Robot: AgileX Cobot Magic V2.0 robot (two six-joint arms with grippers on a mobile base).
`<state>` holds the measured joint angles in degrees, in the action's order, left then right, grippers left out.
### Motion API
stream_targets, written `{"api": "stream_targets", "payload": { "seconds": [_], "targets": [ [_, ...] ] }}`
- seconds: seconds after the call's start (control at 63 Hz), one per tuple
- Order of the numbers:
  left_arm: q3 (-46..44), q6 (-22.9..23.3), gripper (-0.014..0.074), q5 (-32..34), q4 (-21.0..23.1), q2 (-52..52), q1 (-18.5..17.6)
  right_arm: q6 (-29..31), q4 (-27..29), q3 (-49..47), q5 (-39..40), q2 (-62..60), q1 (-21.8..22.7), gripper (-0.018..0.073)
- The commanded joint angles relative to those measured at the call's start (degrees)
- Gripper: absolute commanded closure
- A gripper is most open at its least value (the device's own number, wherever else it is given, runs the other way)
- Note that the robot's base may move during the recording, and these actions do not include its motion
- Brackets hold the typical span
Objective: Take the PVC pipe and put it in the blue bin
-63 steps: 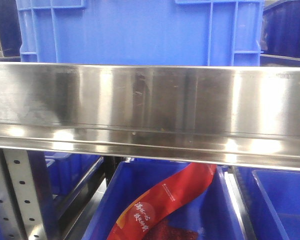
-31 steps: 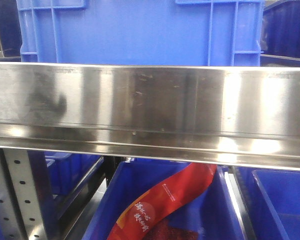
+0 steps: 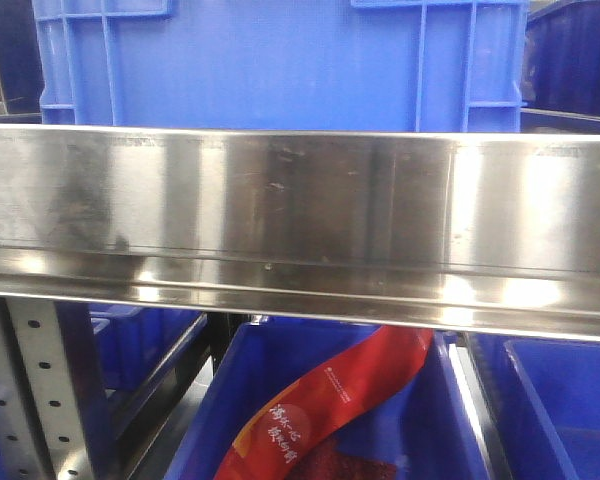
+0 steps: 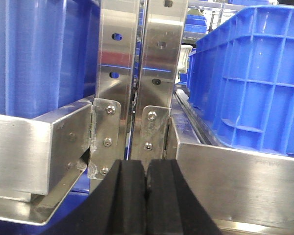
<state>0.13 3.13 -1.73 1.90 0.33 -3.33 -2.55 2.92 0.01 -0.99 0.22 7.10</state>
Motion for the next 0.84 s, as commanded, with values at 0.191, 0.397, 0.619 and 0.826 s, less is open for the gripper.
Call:
{"api": "stream_targets", "payload": {
  "seconds": [0.191,0.397,0.619,0.826],
  "targets": [
    [-0.13,0.02,0.0708,1.23,-0.11,-0.33,0.3,0.38,0.07,-0.01,1.41,-0.22,0.17,0.0728],
    [-0.13,0.02,0.0708,1.23,-0.11,-0.33,0.3,0.38,0.07,-0.01,1.41,-0.22,0.17,0.0728],
    [-0.13,0.02,0.0708,1.23,-0.11,-0.33,0.3,0.38,0.07,-0.01,1.41,-0.22,0.17,0.0728],
    [-0.13,0.02,0.0708,1.23,-0.11,-0.33,0.3,0.38,0.07,-0.01,1.41,-0.22,0.17,0.0728]
  ]
}}
